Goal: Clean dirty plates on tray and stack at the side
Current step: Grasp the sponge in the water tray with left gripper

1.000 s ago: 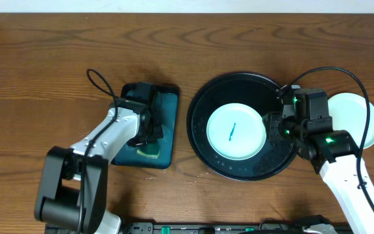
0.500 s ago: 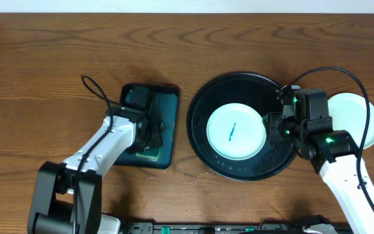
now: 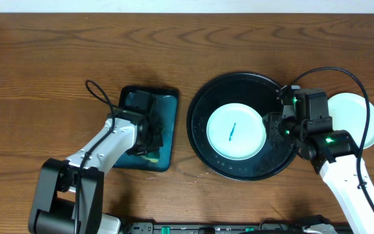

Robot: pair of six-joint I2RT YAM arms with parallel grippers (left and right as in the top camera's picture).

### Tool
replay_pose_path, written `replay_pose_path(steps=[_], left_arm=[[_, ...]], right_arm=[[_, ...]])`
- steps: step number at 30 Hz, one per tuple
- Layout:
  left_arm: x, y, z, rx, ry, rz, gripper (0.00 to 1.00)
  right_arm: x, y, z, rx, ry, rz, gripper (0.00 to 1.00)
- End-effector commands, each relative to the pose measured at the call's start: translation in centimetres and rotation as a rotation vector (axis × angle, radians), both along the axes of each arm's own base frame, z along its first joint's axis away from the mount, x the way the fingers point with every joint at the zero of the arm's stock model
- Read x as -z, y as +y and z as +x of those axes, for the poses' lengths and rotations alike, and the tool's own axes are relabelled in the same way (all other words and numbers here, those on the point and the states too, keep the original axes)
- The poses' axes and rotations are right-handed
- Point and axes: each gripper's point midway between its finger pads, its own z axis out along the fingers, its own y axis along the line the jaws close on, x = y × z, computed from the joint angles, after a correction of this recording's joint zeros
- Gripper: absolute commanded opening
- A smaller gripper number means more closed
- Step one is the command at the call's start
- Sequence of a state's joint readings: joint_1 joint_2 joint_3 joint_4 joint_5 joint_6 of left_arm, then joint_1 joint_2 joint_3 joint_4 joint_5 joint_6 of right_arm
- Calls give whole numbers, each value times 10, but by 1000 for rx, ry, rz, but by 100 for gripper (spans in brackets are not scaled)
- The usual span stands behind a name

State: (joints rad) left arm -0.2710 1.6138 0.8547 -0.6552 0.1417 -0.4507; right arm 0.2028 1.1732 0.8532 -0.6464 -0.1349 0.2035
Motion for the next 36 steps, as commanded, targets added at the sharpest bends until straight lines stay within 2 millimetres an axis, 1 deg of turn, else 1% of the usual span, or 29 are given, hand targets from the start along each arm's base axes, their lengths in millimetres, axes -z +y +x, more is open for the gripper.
replay_pose_path(steps=[1,2,3,7,9,12,14,16,18,19,22,23,28,30,32,33,34,36], left_arm=[[-17,4,13,-9,-32,22,49],[-23,3,15,-4,-40,20,50],[-24,3,16,-4,-45,18,50],[-25,1,23,-4,-75,11,50],[-22,2,27,-5,-100,15,50],[-11,12,27,-13,-111,72,47],[0,14,20,-18,-77,79,39],[8,15,13,-21,-47,87,35],[18,17,7,-19,-17,96,34],[24,18,4,-18,2,100,26],[26,18,4,-17,8,102,8],[26,17,5,-18,6,102,8],[13,10,14,-17,-15,66,7],[2,9,19,-17,-31,61,8],[-12,7,24,-9,-50,56,8],[-20,6,27,-4,-62,53,7],[-33,5,31,0,-78,49,8],[-49,1,37,1,-102,30,7]], right_arm=[[-2,6,-1,-26,-7,-1,38],[-2,6,-1,-26,-7,-1,38],[-2,6,-1,-26,-7,-1,38],[-2,6,-1,-26,-7,-1,38],[-2,6,-1,-26,-7,-1,38],[-2,5,-1,-26,-7,-1,38],[-2,5,-2,-26,-5,-1,37],[-1,5,-2,-26,-3,-2,37],[-1,5,-2,-26,-3,-2,37],[-1,5,-2,-26,-3,-2,37],[-1,5,-2,-26,-3,-2,36],[-1,5,-2,-26,-3,-2,36],[-1,5,-3,-26,3,-3,36],[0,5,-4,-27,9,-4,36],[1,5,-5,-26,14,-5,33],[2,5,-5,-26,17,-6,32],[5,5,-5,-26,25,-8,31],[11,4,-4,-24,41,-15,30]])
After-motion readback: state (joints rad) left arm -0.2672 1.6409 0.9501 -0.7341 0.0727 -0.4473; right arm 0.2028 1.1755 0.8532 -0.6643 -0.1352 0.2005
